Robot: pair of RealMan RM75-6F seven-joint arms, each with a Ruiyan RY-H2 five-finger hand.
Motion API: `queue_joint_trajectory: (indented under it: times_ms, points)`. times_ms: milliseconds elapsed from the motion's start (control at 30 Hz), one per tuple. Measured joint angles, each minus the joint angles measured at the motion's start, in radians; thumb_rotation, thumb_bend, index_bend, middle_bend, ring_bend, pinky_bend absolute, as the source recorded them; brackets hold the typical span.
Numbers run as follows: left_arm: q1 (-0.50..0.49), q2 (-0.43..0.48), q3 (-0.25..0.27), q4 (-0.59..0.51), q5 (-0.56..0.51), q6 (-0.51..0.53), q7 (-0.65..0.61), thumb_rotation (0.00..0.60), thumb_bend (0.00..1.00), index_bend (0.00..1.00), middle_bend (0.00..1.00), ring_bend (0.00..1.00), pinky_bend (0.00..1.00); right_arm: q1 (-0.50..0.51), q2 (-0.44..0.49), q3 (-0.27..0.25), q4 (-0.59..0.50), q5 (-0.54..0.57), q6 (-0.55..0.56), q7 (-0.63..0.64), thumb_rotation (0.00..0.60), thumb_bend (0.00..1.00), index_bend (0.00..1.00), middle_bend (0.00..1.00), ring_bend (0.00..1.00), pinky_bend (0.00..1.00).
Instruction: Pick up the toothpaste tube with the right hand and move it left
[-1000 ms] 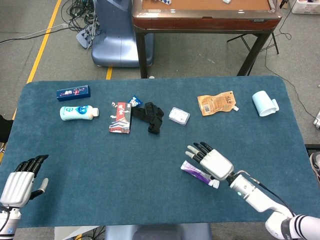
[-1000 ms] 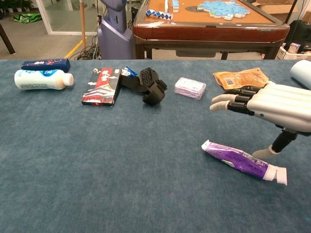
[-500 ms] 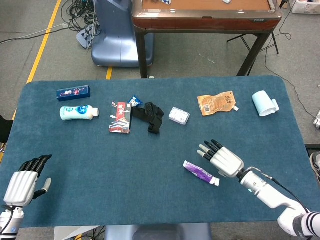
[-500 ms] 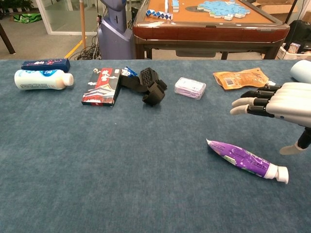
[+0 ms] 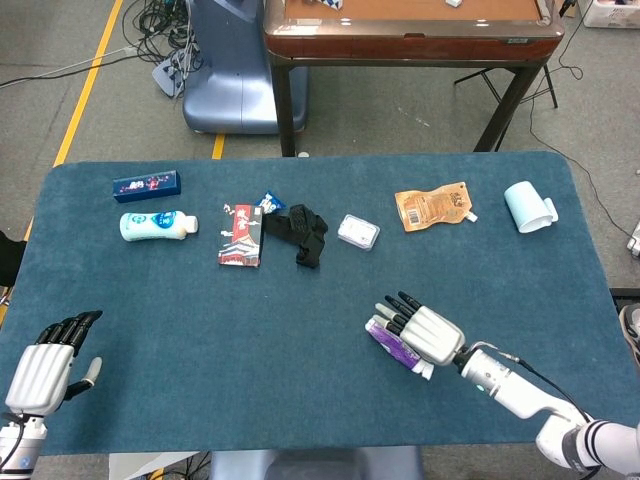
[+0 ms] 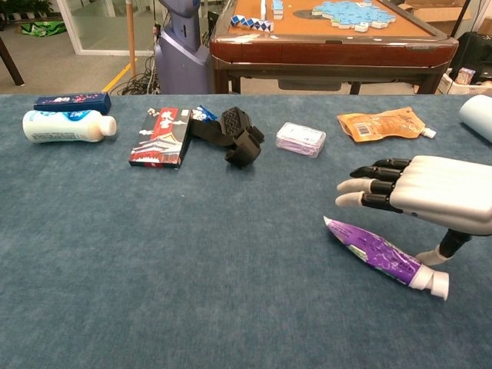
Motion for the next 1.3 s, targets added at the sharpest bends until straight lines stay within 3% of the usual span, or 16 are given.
queue_joint_trajectory:
  times_ms: [267, 467, 767, 1000, 1300]
  points:
    - [0.002, 0.005, 0.004, 0.002, 0.007, 0.000, -0.032, 0.600, 0.38, 0.12, 0.16, 0.17, 0.18, 0.025, -0.039, 0.023, -0.050, 0.003, -0.014, -0.017, 0.600, 0.00, 0.01, 0.09, 0.04, 0.11]
    - [0.013, 0.010, 0.008, 0.009, 0.003, 0.010, -0.040, 0.600, 0.38, 0.12, 0.16, 0.17, 0.18, 0.054, -0.053, 0.050, -0.084, 0.055, -0.090, -0.027, 0.600, 0.00, 0.10, 0.21, 0.06, 0.11]
    - [0.023, 0.010, 0.010, 0.023, -0.003, 0.015, -0.050, 0.600, 0.38, 0.12, 0.16, 0.17, 0.18, 0.073, -0.036, 0.047, -0.119, 0.110, -0.156, -0.022, 0.600, 0.26, 0.33, 0.39, 0.17, 0.11]
    - [0.018, 0.004, 0.009, 0.032, 0.002, 0.009, -0.055, 0.600, 0.38, 0.12, 0.16, 0.17, 0.18, 0.057, -0.025, 0.032, -0.096, 0.115, -0.140, -0.012, 0.600, 0.34, 0.48, 0.49, 0.25, 0.11]
    - [0.016, 0.004, 0.008, 0.032, 0.004, 0.005, -0.055, 0.600, 0.38, 0.12, 0.16, 0.17, 0.18, 0.035, 0.003, 0.049, -0.065, 0.169, -0.124, -0.017, 0.600, 0.39, 0.54, 0.53, 0.29, 0.11]
